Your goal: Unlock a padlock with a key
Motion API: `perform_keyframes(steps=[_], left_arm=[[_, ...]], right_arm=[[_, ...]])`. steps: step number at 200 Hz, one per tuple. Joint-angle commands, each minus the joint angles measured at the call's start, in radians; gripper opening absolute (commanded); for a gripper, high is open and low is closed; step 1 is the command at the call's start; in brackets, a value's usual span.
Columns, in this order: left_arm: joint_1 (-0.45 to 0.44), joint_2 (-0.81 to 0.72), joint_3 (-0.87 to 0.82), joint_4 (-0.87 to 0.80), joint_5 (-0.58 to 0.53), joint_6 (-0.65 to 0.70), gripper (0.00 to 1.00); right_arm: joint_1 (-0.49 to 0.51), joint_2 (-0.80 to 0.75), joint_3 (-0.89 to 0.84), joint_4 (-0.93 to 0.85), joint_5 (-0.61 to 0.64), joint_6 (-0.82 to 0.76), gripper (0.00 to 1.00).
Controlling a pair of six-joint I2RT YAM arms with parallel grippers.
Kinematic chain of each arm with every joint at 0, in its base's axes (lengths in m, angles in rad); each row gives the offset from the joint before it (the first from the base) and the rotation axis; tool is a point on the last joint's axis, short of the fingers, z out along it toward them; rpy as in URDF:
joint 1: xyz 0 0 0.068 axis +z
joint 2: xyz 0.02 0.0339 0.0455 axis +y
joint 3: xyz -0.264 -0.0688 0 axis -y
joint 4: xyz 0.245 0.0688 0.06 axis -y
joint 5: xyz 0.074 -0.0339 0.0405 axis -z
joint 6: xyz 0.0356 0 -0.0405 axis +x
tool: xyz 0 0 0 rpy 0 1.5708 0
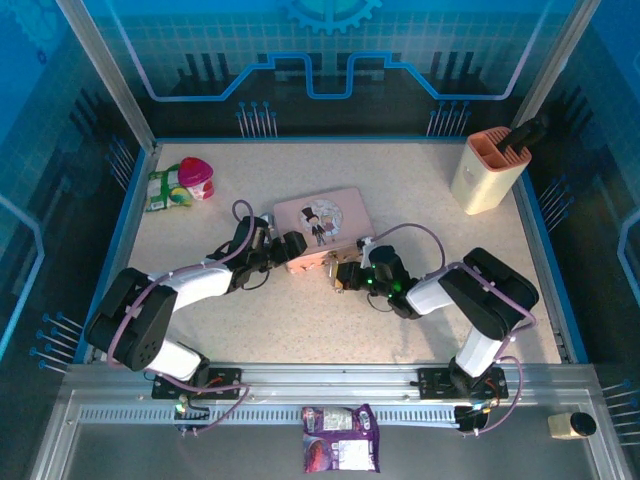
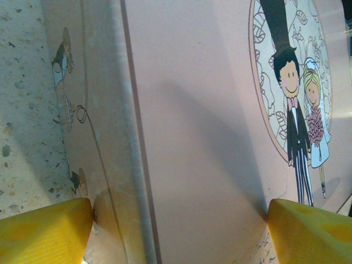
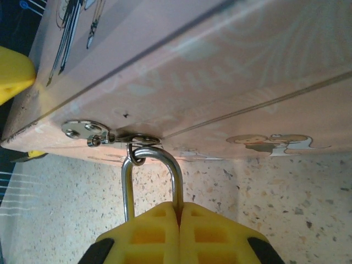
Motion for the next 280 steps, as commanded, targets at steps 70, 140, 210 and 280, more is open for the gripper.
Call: perform_keyframes(steps=[70, 140, 210, 280], left_arm=[[-0.047, 0.018, -0.051, 0.07, 0.01, -0.059, 0.8], [-0.123, 0.029, -0.058, 0.113, -0.059, -0.086, 0.79], [-0.147, 0.056, -0.04, 0.11, -0.075, -0.099, 0.79], [-0.147, 0.065, -0.02, 0.096, -0.079, -0.097, 0.79]], right_arm=[[0.036, 0.016, -0.049, 0.167, 0.187, 0.218, 0.0], [0.046, 0.062, -0.07, 0.266, 0.307, 0.337, 0.0], [0.049, 0.064, -0.081, 0.251, 0.431, 0.441, 0.0], [0.039, 0.069, -0.078, 0.257, 0.45, 0.521, 0.0]])
